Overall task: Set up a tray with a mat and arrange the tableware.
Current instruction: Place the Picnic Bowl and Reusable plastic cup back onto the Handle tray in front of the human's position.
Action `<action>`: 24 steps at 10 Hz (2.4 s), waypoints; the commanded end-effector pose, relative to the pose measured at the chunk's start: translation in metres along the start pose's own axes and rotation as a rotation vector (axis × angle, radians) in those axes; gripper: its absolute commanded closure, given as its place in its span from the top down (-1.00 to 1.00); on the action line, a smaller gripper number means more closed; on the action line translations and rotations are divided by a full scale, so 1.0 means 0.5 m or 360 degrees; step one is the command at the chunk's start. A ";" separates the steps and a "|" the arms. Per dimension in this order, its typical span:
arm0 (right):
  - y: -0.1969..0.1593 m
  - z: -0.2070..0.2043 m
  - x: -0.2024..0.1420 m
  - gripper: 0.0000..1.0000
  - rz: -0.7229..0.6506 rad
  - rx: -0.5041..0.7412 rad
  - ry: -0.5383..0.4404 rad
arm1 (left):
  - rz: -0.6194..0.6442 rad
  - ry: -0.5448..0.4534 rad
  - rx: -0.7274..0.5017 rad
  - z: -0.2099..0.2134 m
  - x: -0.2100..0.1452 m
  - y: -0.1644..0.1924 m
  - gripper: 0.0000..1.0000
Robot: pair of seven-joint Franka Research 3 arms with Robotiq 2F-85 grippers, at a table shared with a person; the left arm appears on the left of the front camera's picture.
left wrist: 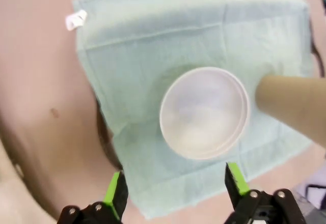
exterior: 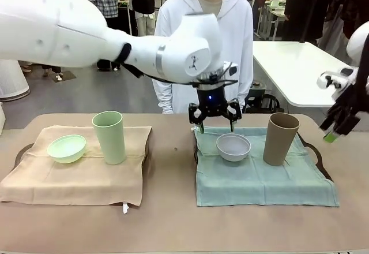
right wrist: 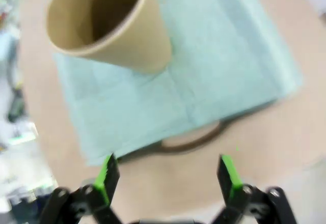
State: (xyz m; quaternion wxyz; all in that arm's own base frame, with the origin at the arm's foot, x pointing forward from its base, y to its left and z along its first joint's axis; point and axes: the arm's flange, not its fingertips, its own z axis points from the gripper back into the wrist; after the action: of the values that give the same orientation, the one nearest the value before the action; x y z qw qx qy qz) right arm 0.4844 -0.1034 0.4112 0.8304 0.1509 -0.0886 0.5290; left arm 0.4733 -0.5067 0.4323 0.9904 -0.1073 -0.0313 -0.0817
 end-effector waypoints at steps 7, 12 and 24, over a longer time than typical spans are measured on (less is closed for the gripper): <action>0.219 0.249 0.301 1.00 -0.1172 -0.0550 0.0500 | 0.0030 -0.0236 0.0385 0.269 -0.091 0.012 1.00; 0.238 0.259 0.298 1.00 -0.1136 -0.0562 0.0416 | 0.0016 -0.0234 0.0348 0.282 -0.091 0.016 1.00; 0.232 0.263 0.306 1.00 -0.1146 -0.0555 0.0401 | 0.0045 -0.0224 0.0364 0.280 -0.091 0.012 1.00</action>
State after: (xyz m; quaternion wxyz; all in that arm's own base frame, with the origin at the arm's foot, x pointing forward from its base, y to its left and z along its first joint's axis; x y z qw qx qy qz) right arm 0.4458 0.0271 0.5999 0.9798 -0.0364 -0.0163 0.1960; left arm 0.4234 -0.4639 0.5636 0.9925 0.0003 -0.1082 -0.0561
